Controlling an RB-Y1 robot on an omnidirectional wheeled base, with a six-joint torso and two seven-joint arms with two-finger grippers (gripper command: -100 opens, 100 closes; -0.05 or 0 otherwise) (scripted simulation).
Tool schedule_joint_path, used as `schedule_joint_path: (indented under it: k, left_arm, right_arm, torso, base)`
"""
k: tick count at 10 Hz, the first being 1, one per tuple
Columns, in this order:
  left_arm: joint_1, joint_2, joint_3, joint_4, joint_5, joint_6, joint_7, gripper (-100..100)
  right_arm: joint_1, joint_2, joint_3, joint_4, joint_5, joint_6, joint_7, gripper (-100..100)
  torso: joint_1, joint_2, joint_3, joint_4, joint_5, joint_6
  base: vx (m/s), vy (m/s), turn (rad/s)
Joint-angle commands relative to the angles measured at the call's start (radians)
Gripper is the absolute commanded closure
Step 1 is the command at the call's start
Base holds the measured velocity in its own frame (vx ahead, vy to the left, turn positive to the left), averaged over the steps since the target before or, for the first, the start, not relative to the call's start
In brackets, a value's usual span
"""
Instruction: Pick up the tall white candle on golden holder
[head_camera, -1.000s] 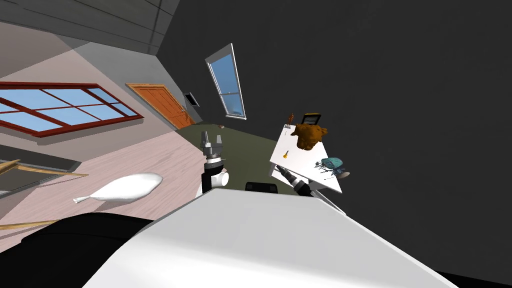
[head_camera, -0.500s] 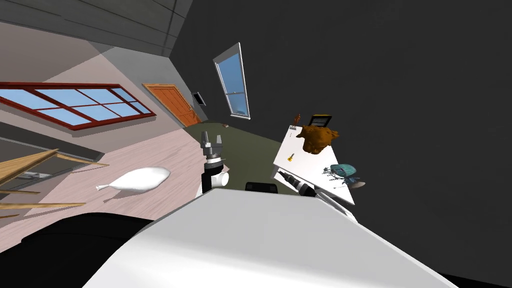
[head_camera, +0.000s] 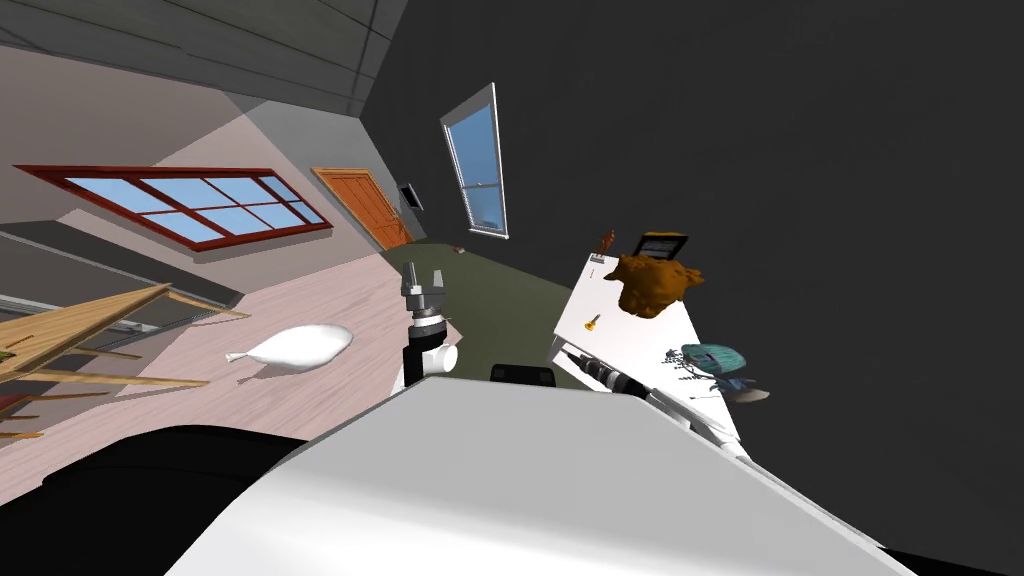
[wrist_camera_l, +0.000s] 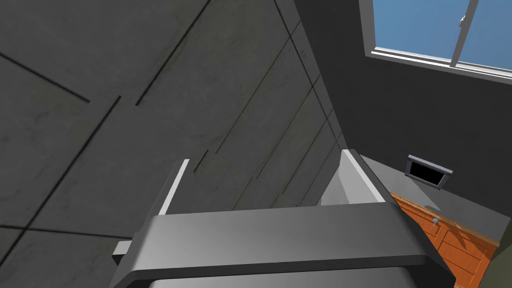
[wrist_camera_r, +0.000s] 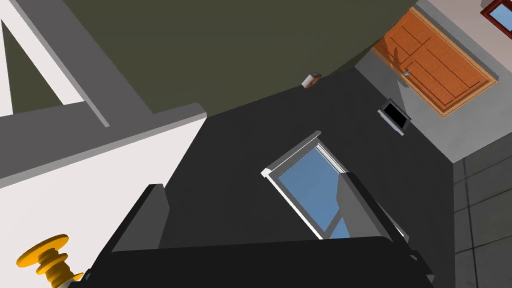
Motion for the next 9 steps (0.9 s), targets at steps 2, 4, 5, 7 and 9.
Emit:
schedule_joint_path:
  k: [2,4,5,7,9]
  left_arm:
    - [0.000,0.000,0.000,0.000,0.000,0.000,0.000,0]
    - [0.000,0.000,0.000,0.000,0.000,0.000,0.000,0]
    - [0.000,0.000,0.000,0.000,0.000,0.000,0.000,0]
    - [0.000,0.000,0.000,0.000,0.000,0.000,0.000,0]
    - [0.000,0.000,0.000,0.000,0.000,0.000,0.000,0]
  right_arm:
    - [-0.022,-0.061,0.030,0.078,0.018,-0.018,0.009,-100]
    - [-0.035,-0.101,0.051,0.126,0.029,-0.020,0.013,-100]
    - [-0.047,-0.124,0.070,0.155,0.039,-0.023,0.016,-100]
    - [-0.059,-0.173,0.089,0.204,0.049,-0.025,0.019,-100]
    - [-0.070,-0.205,0.106,0.240,0.057,-0.027,0.021,-100]
  torso:
    - [0.000,0.001,0.000,0.000,0.000,0.001]
    - [0.000,0.000,0.000,0.000,0.000,0.000]
    - [0.001,0.000,0.000,0.000,0.000,0.000]
    - [0.001,-0.001,-0.001,0.000,0.000,0.001]
    - [0.001,0.000,0.000,0.000,0.000,0.001]
  base:
    - [0.063,0.024,0.089]
    - [0.062,0.033,0.113]
    - [0.093,0.050,0.219]
    - [0.077,0.029,0.085]
    - [0.063,0.027,0.080]
